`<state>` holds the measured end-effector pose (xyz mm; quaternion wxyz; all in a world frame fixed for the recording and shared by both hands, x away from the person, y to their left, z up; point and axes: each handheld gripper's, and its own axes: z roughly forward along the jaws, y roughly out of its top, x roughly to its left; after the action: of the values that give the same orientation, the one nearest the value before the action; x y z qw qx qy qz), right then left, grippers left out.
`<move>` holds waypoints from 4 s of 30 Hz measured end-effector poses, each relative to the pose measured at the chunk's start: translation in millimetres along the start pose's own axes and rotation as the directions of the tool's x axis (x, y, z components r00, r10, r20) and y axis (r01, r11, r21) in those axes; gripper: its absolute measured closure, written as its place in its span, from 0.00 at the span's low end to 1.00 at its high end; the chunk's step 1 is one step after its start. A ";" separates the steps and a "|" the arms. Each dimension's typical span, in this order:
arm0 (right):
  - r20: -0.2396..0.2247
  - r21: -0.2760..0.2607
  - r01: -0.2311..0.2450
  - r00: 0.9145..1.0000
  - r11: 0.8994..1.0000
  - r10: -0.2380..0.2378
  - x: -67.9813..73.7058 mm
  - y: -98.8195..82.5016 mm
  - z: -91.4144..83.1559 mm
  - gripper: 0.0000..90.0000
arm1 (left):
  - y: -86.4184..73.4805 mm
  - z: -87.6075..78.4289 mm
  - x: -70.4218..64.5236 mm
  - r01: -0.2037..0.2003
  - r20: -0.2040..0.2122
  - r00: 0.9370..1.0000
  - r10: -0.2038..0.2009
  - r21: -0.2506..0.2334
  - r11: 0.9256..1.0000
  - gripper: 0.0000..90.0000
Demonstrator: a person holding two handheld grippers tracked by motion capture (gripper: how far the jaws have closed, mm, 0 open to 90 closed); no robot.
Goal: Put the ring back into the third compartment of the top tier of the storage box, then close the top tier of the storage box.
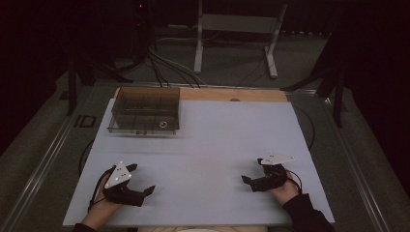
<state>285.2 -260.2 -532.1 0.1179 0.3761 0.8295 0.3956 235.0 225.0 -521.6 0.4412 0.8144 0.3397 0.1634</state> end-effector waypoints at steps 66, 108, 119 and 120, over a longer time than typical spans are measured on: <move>-0.003 -0.031 0.032 0.999 0.999 -0.033 8.2 4.4 -3.4 0.04 | 50.7 -16.6 -16.6 -0.139 0.102 0.985 0.140 -0.022 0.990 0.00; -0.011 -0.028 0.034 0.999 0.999 -0.034 9.2 4.8 -2.6 0.04 | 83.7 -21.7 43.1 -0.028 -0.216 0.976 -0.002 -0.135 0.990 0.00; -0.016 -0.028 0.034 0.999 0.999 -0.034 9.6 5.0 -1.6 0.04 | 73.6 -17.8 57.0 0.045 -0.288 0.953 -0.090 -0.160 0.986 0.00; -0.016 -0.028 0.034 0.999 0.999 -0.034 9.6 5.0 -1.6 0.04 | 72.1 -17.4 57.9 0.048 -0.300 0.949 -0.096 -0.164 0.985 0.00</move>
<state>280.4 -252.2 -526.4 0.1231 0.3570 0.8313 0.4078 296.1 248.6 -454.0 0.4505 0.7296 0.4199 0.2975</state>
